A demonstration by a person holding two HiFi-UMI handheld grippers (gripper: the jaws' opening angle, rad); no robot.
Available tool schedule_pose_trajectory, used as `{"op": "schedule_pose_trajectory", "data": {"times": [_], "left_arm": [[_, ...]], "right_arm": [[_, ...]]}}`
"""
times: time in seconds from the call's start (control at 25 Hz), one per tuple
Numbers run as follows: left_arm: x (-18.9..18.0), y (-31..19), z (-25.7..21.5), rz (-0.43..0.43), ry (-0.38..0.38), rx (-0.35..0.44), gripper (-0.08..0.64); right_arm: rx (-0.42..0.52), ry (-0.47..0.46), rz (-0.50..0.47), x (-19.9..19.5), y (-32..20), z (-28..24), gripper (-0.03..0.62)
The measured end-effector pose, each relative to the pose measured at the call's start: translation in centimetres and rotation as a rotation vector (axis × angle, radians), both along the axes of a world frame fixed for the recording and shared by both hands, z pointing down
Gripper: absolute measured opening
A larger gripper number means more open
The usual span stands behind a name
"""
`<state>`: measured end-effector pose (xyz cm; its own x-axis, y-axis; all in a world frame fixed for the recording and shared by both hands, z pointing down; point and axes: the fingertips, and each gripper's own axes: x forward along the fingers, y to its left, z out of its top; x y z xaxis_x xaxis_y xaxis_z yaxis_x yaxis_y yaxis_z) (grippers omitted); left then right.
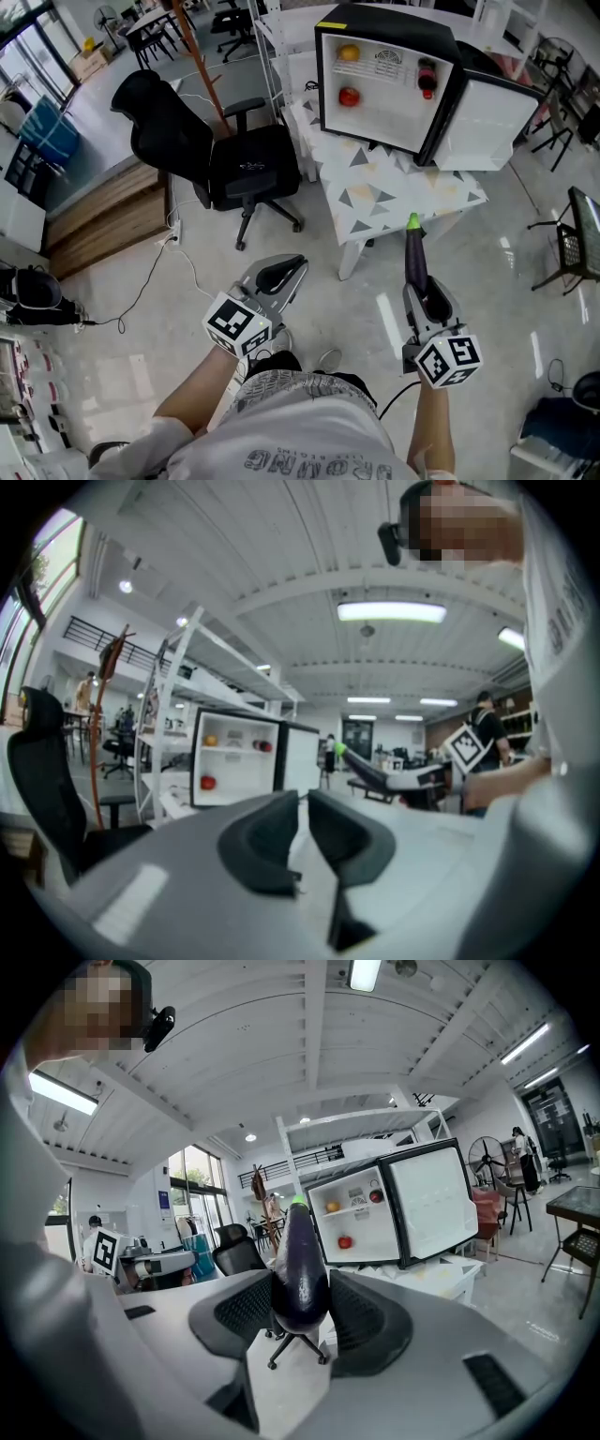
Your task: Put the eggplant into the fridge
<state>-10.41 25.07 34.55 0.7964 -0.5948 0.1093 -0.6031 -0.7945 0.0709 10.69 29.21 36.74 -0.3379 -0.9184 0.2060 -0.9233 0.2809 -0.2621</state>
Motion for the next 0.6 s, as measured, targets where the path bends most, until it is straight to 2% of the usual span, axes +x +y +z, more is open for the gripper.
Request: {"op": "schedule_pose_trajectory", "data": {"times": [0.6], "left_arm": [[3.4,0.8,-0.2,-0.014,-0.023,0.007,0.035]], "right_arm": [[0.013,-0.022,-0.025,3.3,0.7,0.4,0.187]]}}
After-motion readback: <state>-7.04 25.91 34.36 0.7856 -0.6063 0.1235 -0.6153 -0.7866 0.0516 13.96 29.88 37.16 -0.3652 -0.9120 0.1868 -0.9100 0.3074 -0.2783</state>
